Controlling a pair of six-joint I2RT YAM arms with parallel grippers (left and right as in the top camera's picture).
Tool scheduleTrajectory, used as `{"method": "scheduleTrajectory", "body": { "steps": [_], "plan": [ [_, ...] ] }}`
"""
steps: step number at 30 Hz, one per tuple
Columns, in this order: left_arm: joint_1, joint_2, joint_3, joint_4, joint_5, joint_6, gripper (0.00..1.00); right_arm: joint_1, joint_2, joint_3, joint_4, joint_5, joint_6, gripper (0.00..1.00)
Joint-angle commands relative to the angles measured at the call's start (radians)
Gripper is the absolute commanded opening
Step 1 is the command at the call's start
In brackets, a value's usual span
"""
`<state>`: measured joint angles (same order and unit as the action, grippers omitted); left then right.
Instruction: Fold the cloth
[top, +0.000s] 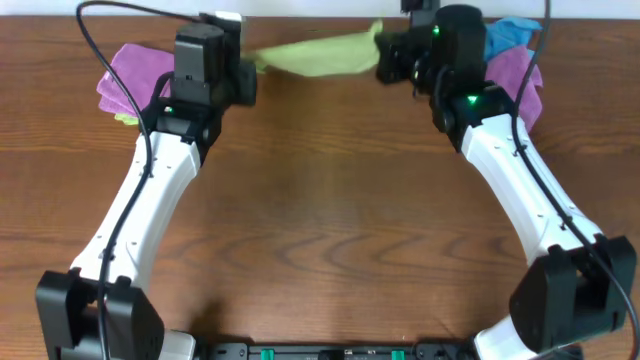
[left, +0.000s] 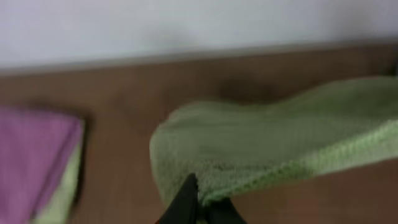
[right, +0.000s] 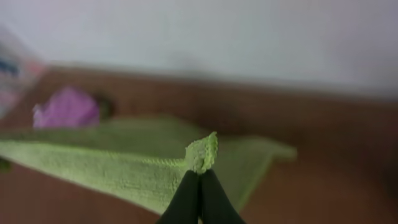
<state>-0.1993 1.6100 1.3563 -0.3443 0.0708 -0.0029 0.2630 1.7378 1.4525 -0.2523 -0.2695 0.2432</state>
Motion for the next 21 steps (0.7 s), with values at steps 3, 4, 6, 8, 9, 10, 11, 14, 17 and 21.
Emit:
{"method": "scheduleTrajectory", "body": {
  "steps": [3, 4, 6, 8, 9, 10, 11, 14, 17, 21],
  "plan": [
    [0.014, -0.028, 0.015, -0.244, 0.100, -0.050, 0.06, 0.031, -0.012, 0.002, -0.249, 0.018, 0.008, 0.01],
    [0.013, -0.029, 0.015, -0.303, 0.123, -0.050, 0.06, 0.040, -0.012, 0.002, -0.306, 0.013, 0.007, 0.01],
    [0.014, -0.029, 0.015, -0.408, 0.137, -0.052, 0.06, 0.052, -0.014, 0.002, -0.399, -0.013, 0.007, 0.01],
    [0.014, -0.029, 0.015, -0.510, 0.137, -0.054, 0.06, 0.063, -0.016, 0.002, -0.486, -0.027, 0.016, 0.01],
    [0.014, -0.029, 0.015, -0.562, 0.137, -0.054, 0.06, 0.066, -0.018, 0.002, -0.512, -0.027, 0.019, 0.02],
    [0.014, -0.029, 0.015, -0.599, 0.137, -0.054, 0.06, 0.066, -0.019, 0.002, -0.537, -0.028, 0.021, 0.01],
    [0.014, -0.029, 0.015, -0.624, 0.137, -0.054, 0.07, 0.066, -0.021, 0.002, -0.557, -0.031, 0.031, 0.02],
    [0.014, -0.029, 0.015, -0.668, 0.137, -0.057, 0.48, 0.066, -0.021, 0.002, -0.609, -0.068, 0.037, 0.59],
    [0.014, -0.029, 0.015, -0.693, 0.150, -0.058, 0.51, 0.066, -0.021, 0.002, -0.628, -0.099, 0.036, 0.80],
    [0.014, -0.029, 0.016, -0.671, 0.189, -0.063, 0.47, 0.064, -0.033, 0.005, -0.605, -0.098, 0.037, 0.79]
  ]
}}
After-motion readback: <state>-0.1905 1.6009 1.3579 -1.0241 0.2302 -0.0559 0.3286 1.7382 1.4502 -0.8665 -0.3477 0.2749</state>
